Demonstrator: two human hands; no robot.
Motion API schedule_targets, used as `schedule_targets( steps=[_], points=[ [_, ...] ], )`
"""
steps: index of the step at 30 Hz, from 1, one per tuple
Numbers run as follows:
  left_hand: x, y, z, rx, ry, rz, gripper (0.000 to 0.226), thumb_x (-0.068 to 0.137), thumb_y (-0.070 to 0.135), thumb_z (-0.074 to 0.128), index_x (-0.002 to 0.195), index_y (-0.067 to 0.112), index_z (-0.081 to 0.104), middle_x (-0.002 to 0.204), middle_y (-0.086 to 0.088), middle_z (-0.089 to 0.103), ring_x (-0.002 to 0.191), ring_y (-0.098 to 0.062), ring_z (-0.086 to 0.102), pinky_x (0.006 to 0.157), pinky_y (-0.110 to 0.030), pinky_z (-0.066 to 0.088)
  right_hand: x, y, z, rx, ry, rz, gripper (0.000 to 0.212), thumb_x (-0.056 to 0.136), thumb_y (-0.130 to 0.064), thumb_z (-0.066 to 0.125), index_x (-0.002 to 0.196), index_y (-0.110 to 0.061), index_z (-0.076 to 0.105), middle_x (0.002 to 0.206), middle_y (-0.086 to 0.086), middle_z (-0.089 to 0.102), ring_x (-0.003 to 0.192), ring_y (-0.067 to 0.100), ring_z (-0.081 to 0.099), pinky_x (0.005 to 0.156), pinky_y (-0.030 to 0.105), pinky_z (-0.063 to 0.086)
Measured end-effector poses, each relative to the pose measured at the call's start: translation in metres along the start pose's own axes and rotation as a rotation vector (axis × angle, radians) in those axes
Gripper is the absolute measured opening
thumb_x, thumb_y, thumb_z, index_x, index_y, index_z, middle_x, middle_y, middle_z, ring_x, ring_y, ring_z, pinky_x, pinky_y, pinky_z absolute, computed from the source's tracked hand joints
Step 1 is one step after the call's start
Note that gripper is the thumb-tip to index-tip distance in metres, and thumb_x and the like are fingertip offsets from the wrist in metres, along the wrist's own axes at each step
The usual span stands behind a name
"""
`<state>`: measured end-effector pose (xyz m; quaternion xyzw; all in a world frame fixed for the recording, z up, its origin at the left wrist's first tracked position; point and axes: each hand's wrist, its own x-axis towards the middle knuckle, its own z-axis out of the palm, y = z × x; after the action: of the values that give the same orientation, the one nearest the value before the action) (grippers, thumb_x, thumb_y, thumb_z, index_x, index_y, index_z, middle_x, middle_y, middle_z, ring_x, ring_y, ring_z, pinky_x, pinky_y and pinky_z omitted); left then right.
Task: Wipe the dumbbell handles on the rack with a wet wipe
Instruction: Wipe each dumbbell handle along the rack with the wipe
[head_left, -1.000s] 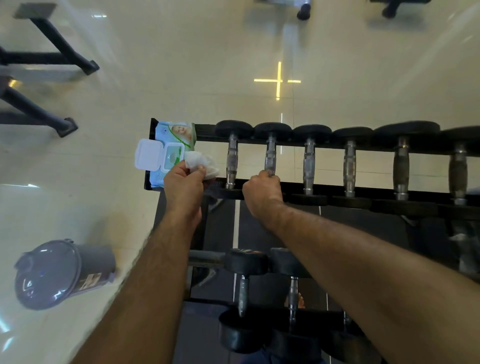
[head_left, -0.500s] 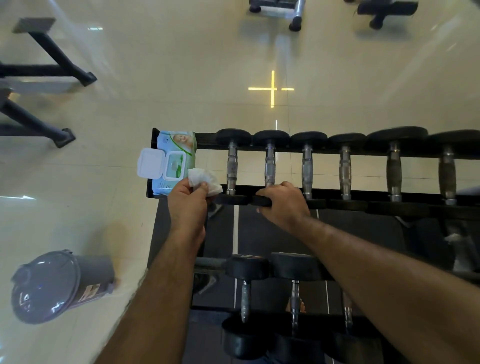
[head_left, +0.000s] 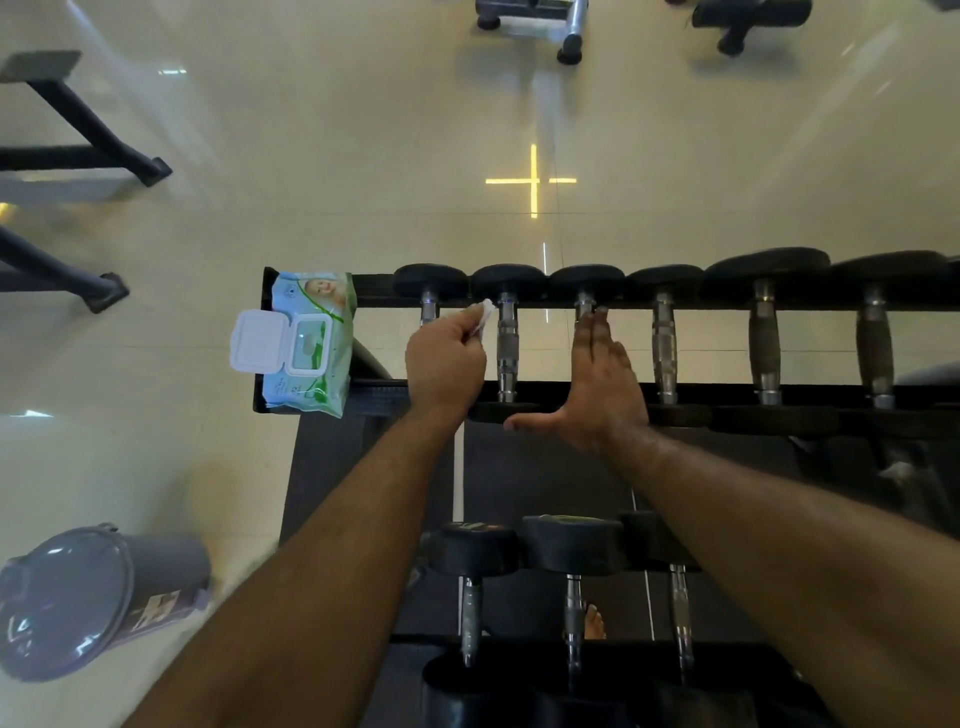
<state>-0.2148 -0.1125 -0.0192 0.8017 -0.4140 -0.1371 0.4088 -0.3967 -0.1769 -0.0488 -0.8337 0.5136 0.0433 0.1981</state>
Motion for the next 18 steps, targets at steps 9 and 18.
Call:
schedule_targets(
  steps=[9, 18],
  points=[
    [0.035, -0.003, 0.061, 0.644, -0.159, 0.652, 0.031, 0.090, 0.003, 0.057, 0.112, 0.010, 0.078, 0.105, -0.007, 0.078, 0.103, -0.030, 0.064, 0.090, -0.043, 0.055, 0.003, 0.010, 0.006, 0.001, 0.058, -0.059, 0.175, 0.039, -0.116, 0.036, 0.165, -0.013, -0.029, 0.176, 0.010, -0.029, 0.165, 0.027, -0.018, 0.134, 0.045, 0.000],
    [0.032, -0.001, 0.025, 0.649, -0.705, 0.871, 0.021, 0.094, 0.034, 0.068, 0.112, 0.029, 0.078, 0.097, 0.010, 0.076, 0.102, -0.014, 0.064, 0.094, -0.034, 0.046, 0.004, 0.013, 0.009, 0.018, 0.040, -0.069, 0.177, 0.039, -0.116, 0.039, 0.164, -0.012, -0.031, 0.174, 0.009, -0.033, 0.163, 0.026, -0.024, 0.135, 0.048, 0.000]
  ],
)
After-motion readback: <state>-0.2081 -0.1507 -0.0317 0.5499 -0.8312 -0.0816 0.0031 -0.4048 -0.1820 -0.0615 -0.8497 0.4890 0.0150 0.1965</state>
